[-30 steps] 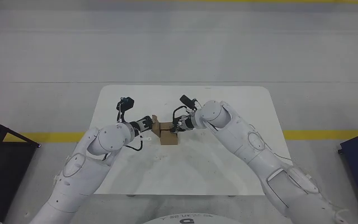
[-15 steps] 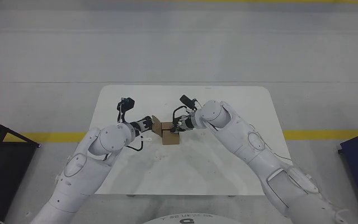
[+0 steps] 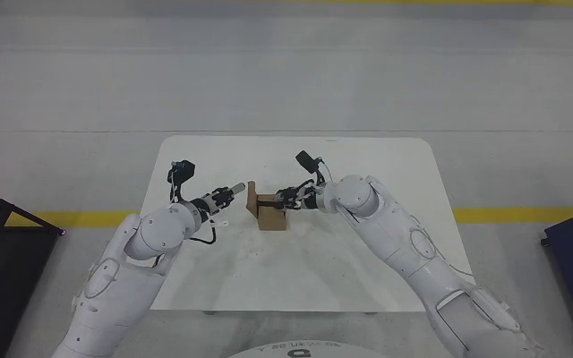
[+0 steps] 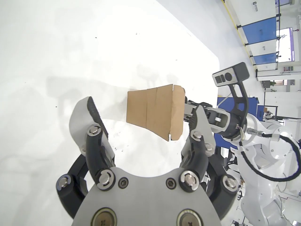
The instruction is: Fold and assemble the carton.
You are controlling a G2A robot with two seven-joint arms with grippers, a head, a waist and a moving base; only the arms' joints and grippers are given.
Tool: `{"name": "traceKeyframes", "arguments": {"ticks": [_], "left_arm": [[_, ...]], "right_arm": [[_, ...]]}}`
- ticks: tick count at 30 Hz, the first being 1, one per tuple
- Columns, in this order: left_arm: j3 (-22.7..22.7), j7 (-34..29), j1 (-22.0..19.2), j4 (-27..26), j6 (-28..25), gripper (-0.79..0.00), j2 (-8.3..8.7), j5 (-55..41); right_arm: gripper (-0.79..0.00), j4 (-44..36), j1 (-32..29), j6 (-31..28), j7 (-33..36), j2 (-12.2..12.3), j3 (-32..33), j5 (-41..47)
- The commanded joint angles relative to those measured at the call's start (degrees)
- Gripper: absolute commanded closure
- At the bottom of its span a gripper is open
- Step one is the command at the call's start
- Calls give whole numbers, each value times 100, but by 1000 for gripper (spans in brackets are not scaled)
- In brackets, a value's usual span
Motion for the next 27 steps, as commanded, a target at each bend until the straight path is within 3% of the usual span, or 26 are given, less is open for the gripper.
{"name": "traceKeyframes", "arguments": {"ticks": [1, 4, 9, 15, 27], "left_arm": [[-67, 39, 111, 3, -44, -785, 9, -34], [-135, 75, 217, 36, -147, -785, 15, -116], [38, -13, 123, 138, -179, -745, -2, -18], [375, -112, -202, 180, 40, -785, -51, 243], [942, -434, -828, 306, 369, -785, -160, 583]], "right_arm": [[0, -143, -249, -316, -4, 78, 238, 35], [0, -293, -521, -435, 40, 169, 514, 92], [0, -365, -580, 303, -22, 208, 697, 200], [0, -259, -207, 1130, 108, 135, 348, 13], [0, -41, 217, 1574, 47, -32, -252, -180]]}}
